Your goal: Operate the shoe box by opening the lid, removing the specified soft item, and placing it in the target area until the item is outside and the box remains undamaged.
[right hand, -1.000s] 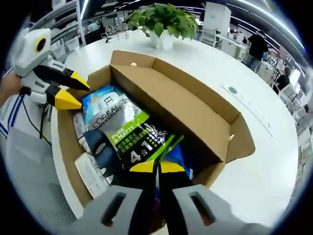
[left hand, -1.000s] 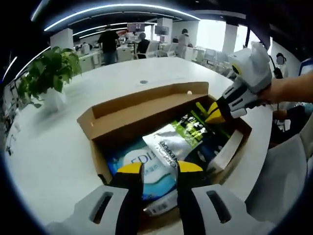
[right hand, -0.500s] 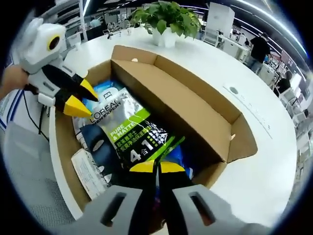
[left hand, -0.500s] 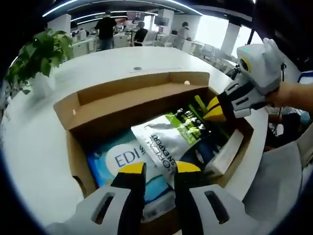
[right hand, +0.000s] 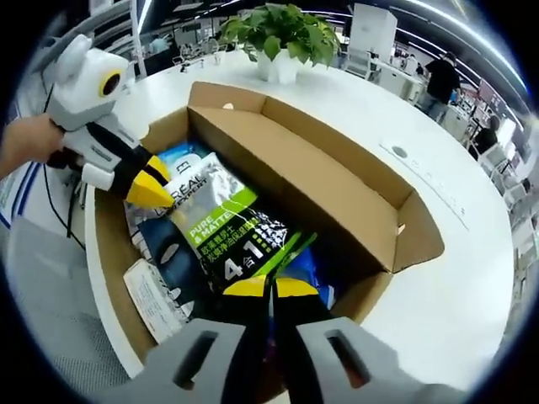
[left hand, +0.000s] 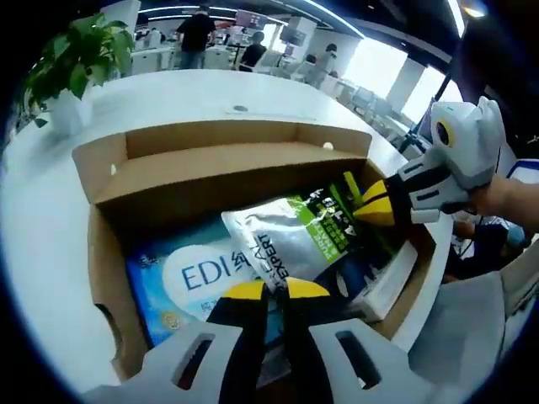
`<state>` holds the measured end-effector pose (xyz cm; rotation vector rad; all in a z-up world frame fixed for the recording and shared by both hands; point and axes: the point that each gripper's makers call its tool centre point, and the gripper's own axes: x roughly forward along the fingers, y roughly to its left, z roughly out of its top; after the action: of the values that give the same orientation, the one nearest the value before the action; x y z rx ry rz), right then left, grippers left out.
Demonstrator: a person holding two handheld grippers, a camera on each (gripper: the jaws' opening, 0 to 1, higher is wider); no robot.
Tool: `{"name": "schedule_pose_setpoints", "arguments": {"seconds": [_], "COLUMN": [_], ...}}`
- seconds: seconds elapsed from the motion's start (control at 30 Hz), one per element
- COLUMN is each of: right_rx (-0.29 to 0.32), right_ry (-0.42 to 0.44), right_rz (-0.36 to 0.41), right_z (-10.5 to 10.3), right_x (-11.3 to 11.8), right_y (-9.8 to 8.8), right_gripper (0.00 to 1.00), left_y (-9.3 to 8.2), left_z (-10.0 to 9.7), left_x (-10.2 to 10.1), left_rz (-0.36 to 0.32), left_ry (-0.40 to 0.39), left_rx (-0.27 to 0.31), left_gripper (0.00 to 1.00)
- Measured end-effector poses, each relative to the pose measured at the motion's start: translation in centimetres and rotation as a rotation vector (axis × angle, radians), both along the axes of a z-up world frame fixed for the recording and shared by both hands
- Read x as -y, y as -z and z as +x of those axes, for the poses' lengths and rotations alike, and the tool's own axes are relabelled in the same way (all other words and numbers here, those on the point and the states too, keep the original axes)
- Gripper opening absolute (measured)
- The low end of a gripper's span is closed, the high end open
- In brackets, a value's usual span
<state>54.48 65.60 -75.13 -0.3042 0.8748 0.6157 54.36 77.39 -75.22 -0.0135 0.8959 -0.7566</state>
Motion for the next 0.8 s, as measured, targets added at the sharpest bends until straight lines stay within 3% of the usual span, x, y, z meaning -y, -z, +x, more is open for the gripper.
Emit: {"name": "schedule_pose_setpoints", "arguments": {"seconds": [0.13,0.33,0.8], "right_rx": [0.001,-0.003,0.042], "right_ry": [0.039,0.098,0.139], "right_rz": [0.035,0.109,0.179], "right_z": [-0.2,-0.4,-0.4], "right_x": [0.0,0.1,0.5], "right_y": [-0.5,-1.6,-4.3], "right_gripper": [0.0,0.0,0.0], "left_y": [-0.1,-1.1,-3.9], "left_z": [-0.1,0.1,0.2], "left_x": [0.3,0.2,0.5], "left_rz": [0.028,0.01,-0.018], "left_ry": [0.02,-0.016,-0.043], "left_rx": [0.027,0.026,0.066], "left_gripper": [0.0,0.0,0.0]}}
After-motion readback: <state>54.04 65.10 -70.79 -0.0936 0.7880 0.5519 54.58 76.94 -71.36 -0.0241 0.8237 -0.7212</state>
